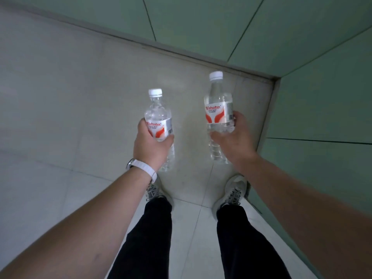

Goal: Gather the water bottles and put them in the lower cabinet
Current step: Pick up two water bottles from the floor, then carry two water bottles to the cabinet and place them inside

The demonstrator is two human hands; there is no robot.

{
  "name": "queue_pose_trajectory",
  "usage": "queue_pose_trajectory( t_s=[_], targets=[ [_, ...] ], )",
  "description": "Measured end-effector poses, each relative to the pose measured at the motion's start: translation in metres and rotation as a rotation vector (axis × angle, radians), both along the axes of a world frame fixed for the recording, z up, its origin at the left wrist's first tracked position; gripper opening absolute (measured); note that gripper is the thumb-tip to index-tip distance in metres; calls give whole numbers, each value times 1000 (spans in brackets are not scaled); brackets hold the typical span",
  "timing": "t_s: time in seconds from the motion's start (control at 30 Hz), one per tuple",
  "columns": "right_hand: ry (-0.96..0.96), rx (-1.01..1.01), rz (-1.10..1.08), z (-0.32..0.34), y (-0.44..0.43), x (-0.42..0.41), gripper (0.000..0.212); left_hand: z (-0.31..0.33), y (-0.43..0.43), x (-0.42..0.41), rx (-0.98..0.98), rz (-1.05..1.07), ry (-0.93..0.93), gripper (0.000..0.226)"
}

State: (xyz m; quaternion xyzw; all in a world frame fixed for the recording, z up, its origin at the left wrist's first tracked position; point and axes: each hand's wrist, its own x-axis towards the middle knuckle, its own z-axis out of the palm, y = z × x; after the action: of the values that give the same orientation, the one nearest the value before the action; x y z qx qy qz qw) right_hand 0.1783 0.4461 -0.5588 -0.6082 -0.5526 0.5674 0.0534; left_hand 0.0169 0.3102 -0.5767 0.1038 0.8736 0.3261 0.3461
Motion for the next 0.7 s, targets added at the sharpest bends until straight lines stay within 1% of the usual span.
queue_pose_trajectory(
  t_s=[0.23,0.3,0.43,0.57,0.7],
  targets=[
    [57,115,139,171,-36,-63,59,157,-52,-53,121,89,62,53],
    [63,123,167,204,-45,-77,61,187,-63,-66,145,96,62,54],
    [72,204,207,284,-78,-116,66,262,-95,-106,238,132,94,56],
    [138,260,236,340,-102,-156,64,322,-119,-142,319,207,151,55],
    [228,312,264,385,-116,-192,64,368,-136,-173,379,270,217,54]
  ],
)
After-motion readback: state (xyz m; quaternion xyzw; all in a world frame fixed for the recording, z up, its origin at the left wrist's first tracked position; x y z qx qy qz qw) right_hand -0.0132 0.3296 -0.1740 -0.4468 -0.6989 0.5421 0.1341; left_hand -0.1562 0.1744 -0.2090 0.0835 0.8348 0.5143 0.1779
